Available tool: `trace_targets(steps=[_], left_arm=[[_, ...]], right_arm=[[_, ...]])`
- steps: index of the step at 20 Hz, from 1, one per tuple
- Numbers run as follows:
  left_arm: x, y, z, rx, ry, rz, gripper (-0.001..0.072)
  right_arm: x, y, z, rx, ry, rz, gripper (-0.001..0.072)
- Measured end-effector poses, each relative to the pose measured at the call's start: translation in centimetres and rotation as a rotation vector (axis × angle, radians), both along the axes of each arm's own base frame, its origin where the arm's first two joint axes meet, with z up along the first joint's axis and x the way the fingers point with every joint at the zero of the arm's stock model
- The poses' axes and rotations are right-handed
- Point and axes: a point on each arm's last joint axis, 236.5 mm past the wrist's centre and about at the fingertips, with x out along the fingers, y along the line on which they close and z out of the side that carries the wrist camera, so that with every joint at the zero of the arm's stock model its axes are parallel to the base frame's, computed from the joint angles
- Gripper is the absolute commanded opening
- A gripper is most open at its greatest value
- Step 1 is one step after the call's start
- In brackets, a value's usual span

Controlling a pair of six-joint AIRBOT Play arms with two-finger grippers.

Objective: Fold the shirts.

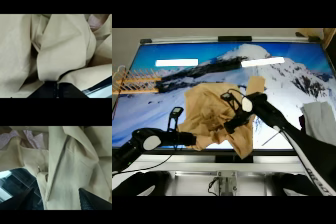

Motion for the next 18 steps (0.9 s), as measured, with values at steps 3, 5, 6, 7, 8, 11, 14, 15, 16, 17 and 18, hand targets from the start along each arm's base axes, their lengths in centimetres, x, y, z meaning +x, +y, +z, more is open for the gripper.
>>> trace_targets(steps=[3,5,6,7,8,11,14,15,16,17,18], left_arm=[[0.1,0.2,0.0,0.011,-0.009,-0.003,0.0056],[0.2,0.3,-0.1,0.015,-0.011,-0.005,0.0057],[0.2,0.3,-0.1,0.018,-0.012,-0.005,0.0059],[0.3,0.4,-0.2,0.02,-0.013,-0.006,0.0112],[0.3,0.5,-0.2,0.028,-0.018,-0.009,0.0358],[0.6,1.5,0.0,0.069,-0.028,-0.016,0.0716],[1.8,4.2,2.1,0.152,-0.036,0.006,0.0716],[2.6,5.2,3.6,0.169,-0.052,0.029,0.0715],[3.4,5.9,5.2,0.173,-0.073,0.055,0.0713],[4.3,6.5,6.9,0.171,-0.101,0.081,0.0711],[5.1,6.8,8.6,0.157,-0.13,0.103,0.0709]], right_arm=[[0.1,0.6,-2.2,-0.006,0.045,-0.003,0.054],[0.0,0.8,-3.4,-0.017,0.069,-0.005,0.0221],[-0.1,1.0,-3.9,-0.018,0.077,-0.007,0.0087],[-0.1,1.0,-4.3,-0.022,0.083,-0.008,0.0081],[-0.1,1.1,-4.3,-0.023,0.085,-0.015,0.0081],[1.2,1.3,-2.0,0.01,0.022,-0.024,0.0081],[3.2,1.4,3.9,0.081,-0.134,-0.026,0.0081],[3.6,1.4,6.4,0.111,-0.198,-0.028,0.0081],[3.7,1.2,8.7,0.14,-0.249,-0.037,0.0081],[3.6,1.0,10.8,0.167,-0.293,-0.047,0.0081],[3.4,0.6,12.8,0.192,-0.329,-0.06,0.0081]])
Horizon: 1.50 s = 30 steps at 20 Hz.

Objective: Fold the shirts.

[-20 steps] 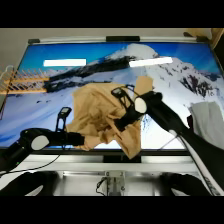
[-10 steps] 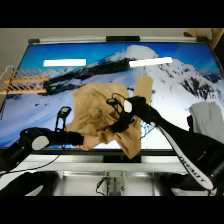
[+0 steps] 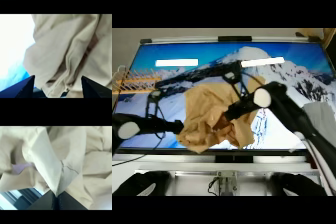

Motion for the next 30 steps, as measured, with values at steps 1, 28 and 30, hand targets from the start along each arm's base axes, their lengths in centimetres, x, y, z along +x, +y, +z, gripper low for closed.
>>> trace_targets(steps=[1,28,30], left_arm=[[0.6,-0.3,1.4,-0.028,-0.027,0.01,0.07],[-6.4,-14.2,-10.3,-0.006,0.016,-0.36,0.0655],[-6.5,-14.7,-11.4,-0.007,0.032,-0.353,0.0236]], right_arm=[[-0.3,-0.3,1.5,0.019,-0.026,-0.011,0.0081],[-0.3,-2.8,3.6,-0.007,-0.074,-0.098,0.0082],[-0.3,-2.8,3.6,-0.008,-0.073,-0.098,0.0082]])
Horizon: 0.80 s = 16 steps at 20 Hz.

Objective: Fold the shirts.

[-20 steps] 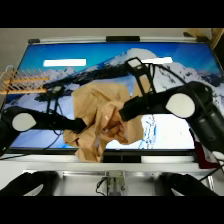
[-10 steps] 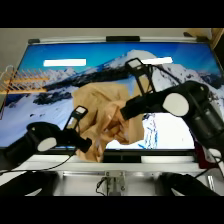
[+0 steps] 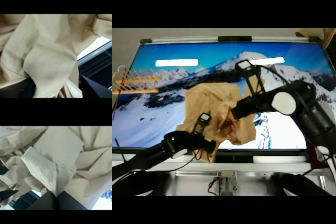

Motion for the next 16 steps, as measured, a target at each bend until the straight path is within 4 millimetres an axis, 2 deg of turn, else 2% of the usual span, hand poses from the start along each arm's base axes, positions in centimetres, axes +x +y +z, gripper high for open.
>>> trace_targets(steps=[1,4,7,9,12,14,16], left_arm=[[0.0,0.0,-0.4,0.006,0.008,0.004,0.0063],[0.8,1.0,-0.3,0.031,0.023,0.042,0.0056],[3.1,2.7,3.0,0.042,-0.018,0.092,0.0057],[5.2,4.0,7.3,0.025,-0.09,0.116,0.0058],[7.6,6.6,15.3,-0.032,-0.213,0.175,0.0057],[8.2,8.2,20.7,-0.089,-0.294,0.217,0.0057],[8.2,9.3,26.5,-0.164,-0.385,0.243,0.0056]], right_arm=[[0.0,0.0,0.0,0.0,0.001,0.0,0.0082],[-0.1,-0.1,-0.1,-0.005,0.006,0.002,0.0082],[-0.6,-0.4,0.3,-0.009,-0.001,0.012,0.0082],[-0.9,-0.7,1.2,-0.005,-0.02,0.017,0.0082],[-1.6,-1.5,2.9,0.012,-0.06,0.017,0.0082],[-2.3,-1.9,5.1,0.052,-0.095,-0.003,0.0081],[-2.5,-2.1,8.6,0.118,-0.157,-0.028,0.0081]])
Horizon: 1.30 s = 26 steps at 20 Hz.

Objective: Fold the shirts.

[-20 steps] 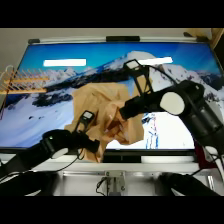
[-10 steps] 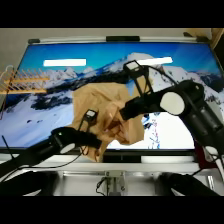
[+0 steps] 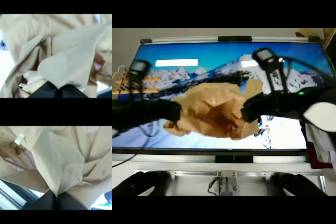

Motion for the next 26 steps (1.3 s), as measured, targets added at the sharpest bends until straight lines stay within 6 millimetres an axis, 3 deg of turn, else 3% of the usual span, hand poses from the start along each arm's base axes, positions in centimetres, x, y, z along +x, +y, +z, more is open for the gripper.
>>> trace_targets(steps=[2,4,6,7,10,14,15,17,19,21,23,25,26], left_arm=[[-0.5,0.5,5.3,-0.082,-0.088,0.006,0.0056],[-1.6,-0.2,8.9,-0.179,-0.129,-0.024,0.0056],[-2.6,-1.2,10.6,-0.233,-0.136,-0.066,0.0056],[-3.0,-1.4,10.6,-0.234,-0.126,-0.08,0.0056],[-3.1,-0.8,7.4,-0.143,-0.048,-0.066,0.0056],[-2.0,0.8,-1.4,0.036,0.126,0.007,0.006],[-1.8,1.2,-3.9,0.077,0.178,0.03,0.0122],[-1.5,1.6,-7.9,0.134,0.271,0.07,0.0557],[-1.2,1.8,-10.2,0.168,0.328,0.092,0.0572],[-0.5,2.1,-10.6,0.193,0.332,0.1,0.0572],[0.9,4.1,-9.3,0.239,0.295,0.128,0.0573],[2.9,8.4,-7.0,0.312,0.244,0.202,0.0571],[3.8,11.6,-5.7,0.358,0.224,0.258,0.0571]], right_arm=[[0.0,-0.1,4.6,0.092,-0.087,-0.027,0.0081],[-0.2,-0.3,8.3,0.169,-0.146,-0.053,0.0081],[-0.6,-0.6,9.7,0.204,-0.146,-0.078,0.0081],[-0.7,-0.9,9.4,0.194,-0.126,-0.09,0.0081],[-0.9,-1.8,5.5,0.074,0.01,-0.125,0.0082],[-1.0,-2.1,-1.9,-0.102,0.212,-0.131,0.0082],[-0.7,-2.0,-3.4,-0.13,0.242,-0.129,0.0082],[0.0,-1.2,-5.4,-0.147,0.273,-0.123,0.0081],[0.7,0.1,-6.4,-0.124,0.287,-0.109,0.0082],[1.1,1.0,-6.7,-0.098,0.291,-0.1,0.0082],[1.3,1.6,-7.0,-0.083,0.295,-0.096,0.0082],[1.3,1.8,-7.1,-0.077,0.303,-0.093,0.0082],[1.3,1.9,-7.2,-0.077,0.306,-0.092,0.0082]])
